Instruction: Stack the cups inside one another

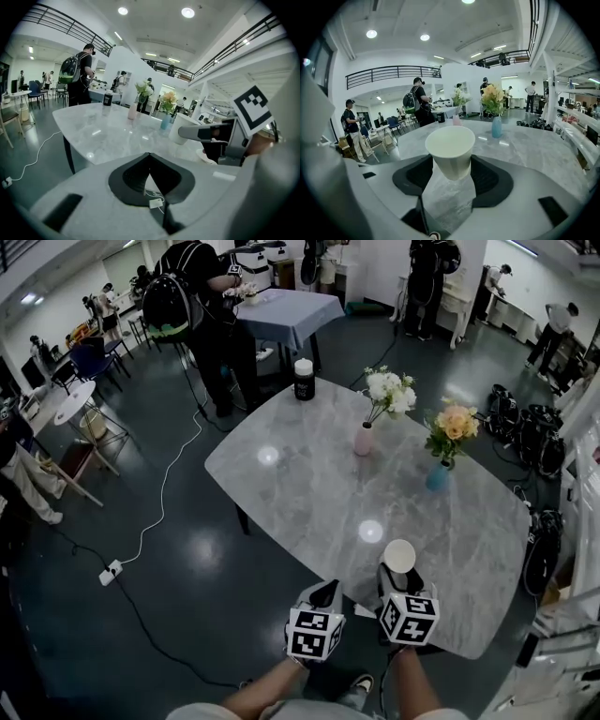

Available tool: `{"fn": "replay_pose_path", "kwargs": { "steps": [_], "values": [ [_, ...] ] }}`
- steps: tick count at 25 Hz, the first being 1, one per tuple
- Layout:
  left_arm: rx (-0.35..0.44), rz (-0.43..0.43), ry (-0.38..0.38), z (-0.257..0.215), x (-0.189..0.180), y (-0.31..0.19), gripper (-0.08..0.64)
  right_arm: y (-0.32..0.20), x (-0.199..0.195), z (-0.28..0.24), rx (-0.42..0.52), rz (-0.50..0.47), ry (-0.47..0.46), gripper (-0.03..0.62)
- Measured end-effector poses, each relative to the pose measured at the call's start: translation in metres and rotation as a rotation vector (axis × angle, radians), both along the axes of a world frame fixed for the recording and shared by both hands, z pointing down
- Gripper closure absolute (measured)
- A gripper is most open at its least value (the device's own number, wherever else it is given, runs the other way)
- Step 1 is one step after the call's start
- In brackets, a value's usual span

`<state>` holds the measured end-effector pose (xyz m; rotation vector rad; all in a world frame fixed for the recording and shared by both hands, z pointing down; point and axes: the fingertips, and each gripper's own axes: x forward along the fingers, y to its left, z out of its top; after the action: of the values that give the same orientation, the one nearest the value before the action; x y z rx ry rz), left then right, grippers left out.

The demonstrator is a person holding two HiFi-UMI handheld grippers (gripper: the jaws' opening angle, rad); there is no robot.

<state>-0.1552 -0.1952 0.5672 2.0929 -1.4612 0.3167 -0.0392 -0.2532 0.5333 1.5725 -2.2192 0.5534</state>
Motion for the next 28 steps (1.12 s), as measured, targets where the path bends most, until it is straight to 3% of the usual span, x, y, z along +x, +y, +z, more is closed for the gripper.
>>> {"fn": "replay_pose_path", "kwargs": {
  "steps": [16, 28],
  "values": [
    [0.062, 0.124, -0.015, -0.038, 0.07, 0.02, 0.565, 0.052, 0.075, -0.041, 0.066, 0.103, -0.02, 0.359],
    [0.085, 0.242, -0.023, -0.046, 0.134, 0.035, 0.565, 0.092, 0.14, -0.044, 0.075, 0.204, -0.018, 0.359]
  ]
}}
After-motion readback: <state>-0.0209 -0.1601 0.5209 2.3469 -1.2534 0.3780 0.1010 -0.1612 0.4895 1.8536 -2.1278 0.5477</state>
